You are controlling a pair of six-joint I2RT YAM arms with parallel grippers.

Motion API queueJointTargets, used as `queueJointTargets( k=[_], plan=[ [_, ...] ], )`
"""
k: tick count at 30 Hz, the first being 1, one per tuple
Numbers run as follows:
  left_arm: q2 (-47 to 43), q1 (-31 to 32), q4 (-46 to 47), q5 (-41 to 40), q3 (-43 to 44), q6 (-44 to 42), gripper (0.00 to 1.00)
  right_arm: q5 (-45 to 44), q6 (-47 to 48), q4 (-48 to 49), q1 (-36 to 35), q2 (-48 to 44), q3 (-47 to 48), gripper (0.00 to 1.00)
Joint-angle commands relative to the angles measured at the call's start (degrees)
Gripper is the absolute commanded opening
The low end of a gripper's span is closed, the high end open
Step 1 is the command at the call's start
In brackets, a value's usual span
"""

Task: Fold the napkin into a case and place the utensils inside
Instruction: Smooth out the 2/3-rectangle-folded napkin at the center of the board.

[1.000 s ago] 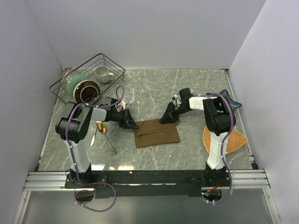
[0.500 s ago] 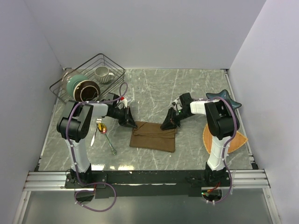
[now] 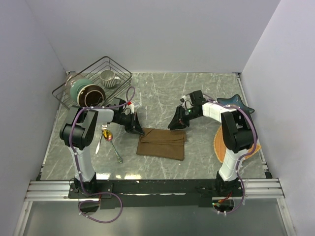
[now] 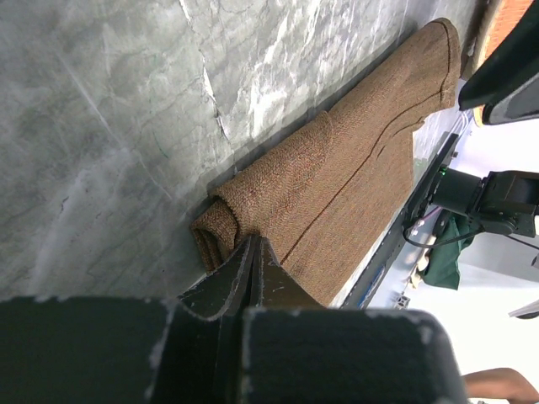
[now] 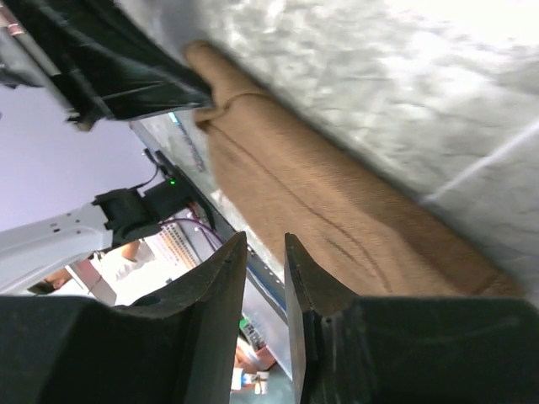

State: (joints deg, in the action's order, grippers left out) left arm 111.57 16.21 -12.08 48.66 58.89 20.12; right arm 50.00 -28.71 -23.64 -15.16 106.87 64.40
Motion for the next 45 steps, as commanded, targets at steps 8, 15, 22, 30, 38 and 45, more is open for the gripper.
queueJointTargets(
  k=[8,15,22,30,38,45],
  plan=[
    [0.32,-1.35,0.04,-7.18,-3.87,-1.93,0.03,-7.63,0.75,-0.88,2.67,7.3,-4.29,0.29],
    [-5.29,-3.73,11.5,3.77,-7.65,3.07,0.15,-9.13,4.54,-5.01,2.41,8.27,-0.77,0.29],
    [-14.18,-2.15,16.29,12.06,-7.3,6.95,0.2,-9.57,4.98,-5.19,1.45,8.01,0.02,0.28],
    [-7.52,-0.21,16.3,7.5,-11.34,9.32,0.18,-10.45,6.03,-5.1,1.27,7.92,-0.33,0.28],
    [-0.57,-0.39,7.43,3.46,-8.71,3.0,0.13,-8.35,6.82,-6.41,0.57,5.55,1.77,0.29],
    [0.05,-0.3,6.71,1.43,-8.18,1.51,0.12,0.45,-3.17,0.6,-3.91,-1.92,6.52,0.34]
  ],
)
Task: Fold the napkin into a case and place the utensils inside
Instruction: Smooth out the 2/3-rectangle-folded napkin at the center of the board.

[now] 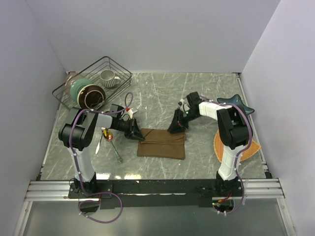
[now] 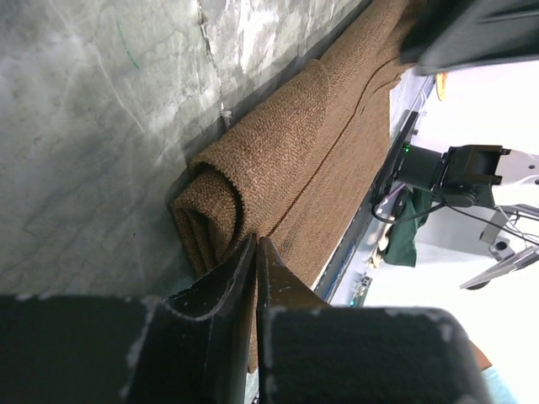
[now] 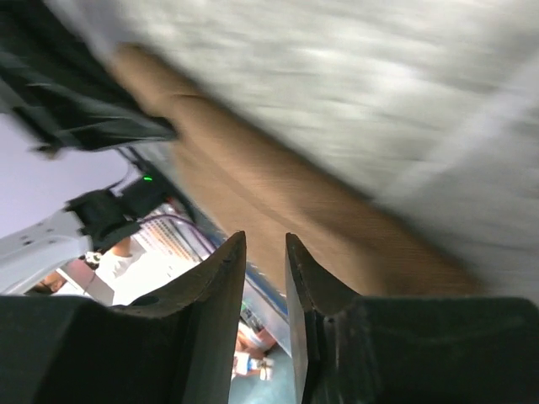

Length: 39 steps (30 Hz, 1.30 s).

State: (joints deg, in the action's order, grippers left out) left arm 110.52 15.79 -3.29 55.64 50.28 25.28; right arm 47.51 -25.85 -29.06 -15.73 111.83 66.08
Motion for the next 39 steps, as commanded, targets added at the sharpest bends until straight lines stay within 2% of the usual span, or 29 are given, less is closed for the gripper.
queueJointTargets(
  k=[1,5,11,24,39],
  plan=[
    [1.01,0.12,-2.25,-6.15,0.26,-3.92,0.12,3.2,-7.62,7.51,-4.04,-7.24,6.06,0.34],
    [0.05,0.12,-1.55,-6.5,-0.8,-4.27,0.12,2.33,-13.78,14.19,-9.04,-4.09,9.32,0.35],
    [-0.48,0.2,-1.02,-7.3,-2.11,-5.68,0.12,2.33,-20.2,21.31,-12.75,1.19,11.0,0.28],
    [0.66,0.2,0.04,-7.65,-1.77,-5.94,0.12,-0.39,-21.79,25.28,-14.86,10.86,12.05,0.26],
    [0.31,0.2,0.48,-8.26,-2.91,-5.5,0.13,0.31,-24.25,28.0,-16.27,10.51,9.95,0.21]
  ],
)
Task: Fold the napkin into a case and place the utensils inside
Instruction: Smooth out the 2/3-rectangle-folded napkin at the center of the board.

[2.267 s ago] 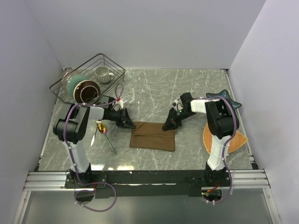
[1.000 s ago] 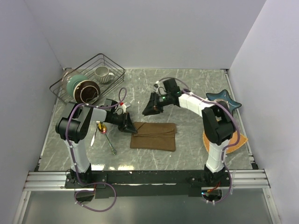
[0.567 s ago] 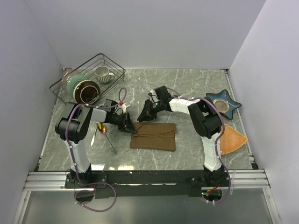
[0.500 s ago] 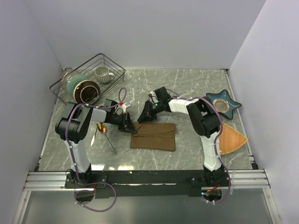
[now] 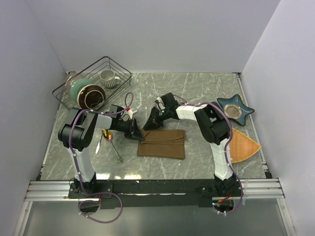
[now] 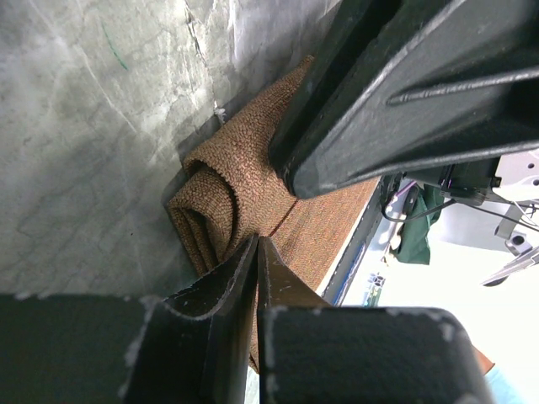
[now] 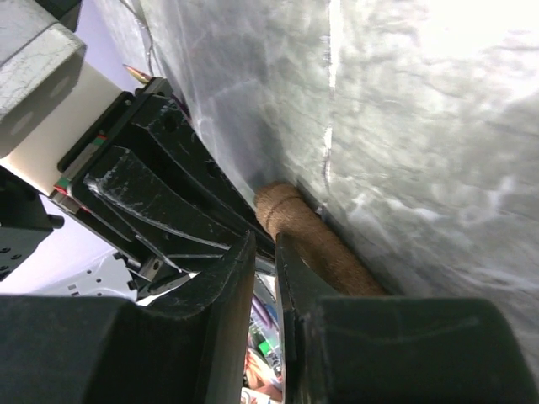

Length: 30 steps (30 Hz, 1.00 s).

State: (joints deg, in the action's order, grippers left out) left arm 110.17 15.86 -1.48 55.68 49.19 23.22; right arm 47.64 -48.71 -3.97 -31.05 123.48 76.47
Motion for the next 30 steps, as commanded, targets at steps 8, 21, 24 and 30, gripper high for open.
queueJointTargets(
  k=[8,21,24,30],
  plan=[
    [-1.27,0.14,0.24,-7.78,-1.99,-2.4,0.24,-1.67,3.27,-0.6,-1.12,3.43,-0.88,0.18],
    [-32.26,7.06,-12.31,-22.43,-3.48,-36.63,0.5,-4.22,4.23,-1.48,-1.21,6.16,-0.97,0.17],
    [-40.8,17.15,-9.87,-30.09,-9.8,-50.95,0.5,-4.39,4.5,-1.3,-1.21,6.07,-1.06,0.17],
    [-46.1,29.21,-2.75,-39.33,-18.86,-60.82,0.54,-4.57,4.76,-1.74,-1.3,6.16,-0.53,0.17]
  ],
)
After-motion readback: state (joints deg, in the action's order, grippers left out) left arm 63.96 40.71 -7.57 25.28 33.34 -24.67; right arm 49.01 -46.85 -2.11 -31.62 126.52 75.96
